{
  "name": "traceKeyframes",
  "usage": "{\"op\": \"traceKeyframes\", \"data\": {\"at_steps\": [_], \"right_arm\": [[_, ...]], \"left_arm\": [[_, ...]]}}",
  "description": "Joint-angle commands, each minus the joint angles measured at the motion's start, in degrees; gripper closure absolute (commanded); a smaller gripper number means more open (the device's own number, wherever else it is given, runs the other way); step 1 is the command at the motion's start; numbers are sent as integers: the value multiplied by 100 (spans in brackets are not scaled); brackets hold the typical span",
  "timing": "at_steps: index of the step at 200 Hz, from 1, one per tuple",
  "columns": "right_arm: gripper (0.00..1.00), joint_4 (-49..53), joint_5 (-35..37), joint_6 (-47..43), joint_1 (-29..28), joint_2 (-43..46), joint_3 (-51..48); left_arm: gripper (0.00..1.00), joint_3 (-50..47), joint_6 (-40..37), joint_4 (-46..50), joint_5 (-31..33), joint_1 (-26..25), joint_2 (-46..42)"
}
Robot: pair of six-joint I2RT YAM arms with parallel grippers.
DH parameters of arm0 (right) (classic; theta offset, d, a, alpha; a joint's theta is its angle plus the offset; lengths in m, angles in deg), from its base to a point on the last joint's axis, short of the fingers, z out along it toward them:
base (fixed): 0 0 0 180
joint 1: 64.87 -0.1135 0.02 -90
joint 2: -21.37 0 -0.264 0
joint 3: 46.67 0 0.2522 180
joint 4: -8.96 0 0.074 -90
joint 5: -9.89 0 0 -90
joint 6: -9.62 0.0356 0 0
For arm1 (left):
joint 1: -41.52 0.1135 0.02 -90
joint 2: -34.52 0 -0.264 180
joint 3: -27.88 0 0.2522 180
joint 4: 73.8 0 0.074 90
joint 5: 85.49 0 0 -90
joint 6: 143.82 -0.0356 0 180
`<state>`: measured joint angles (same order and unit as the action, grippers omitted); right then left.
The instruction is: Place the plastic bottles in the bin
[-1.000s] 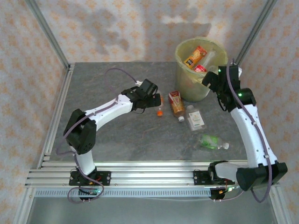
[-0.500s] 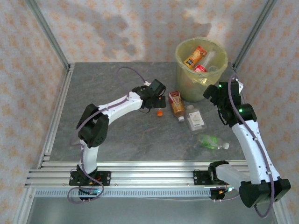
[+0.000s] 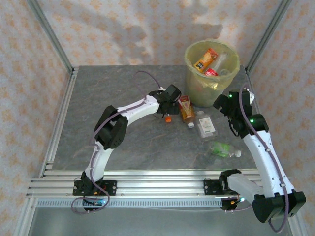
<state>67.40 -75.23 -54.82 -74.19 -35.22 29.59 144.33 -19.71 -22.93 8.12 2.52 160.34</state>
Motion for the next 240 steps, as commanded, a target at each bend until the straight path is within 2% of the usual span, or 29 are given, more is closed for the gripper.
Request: {"op": "traceKeyframes", "data": {"at_steps": [1,71,87,140,172,240], "right_arm": [[1,-102,1,67,-6,87,-80],[1,-68,-4,74,-6,120,-122],[1,-66,-5,96,-7,130,-139],[1,-100,-23,177,-4,150,-238],[1,-98,-70,204,-7,149,-230],[1,-192,-601,204,-8,200,-81]], "left_arm": [[0,226,82,372,139,133,169],[1,528,323,552,29,227,713],[5,515,366,568,52,247,740],[31,226,474,400,29,332,587],[43,124,409,288,20,333,421],[49,-614,-18,-605,-93,332,-523]]}}
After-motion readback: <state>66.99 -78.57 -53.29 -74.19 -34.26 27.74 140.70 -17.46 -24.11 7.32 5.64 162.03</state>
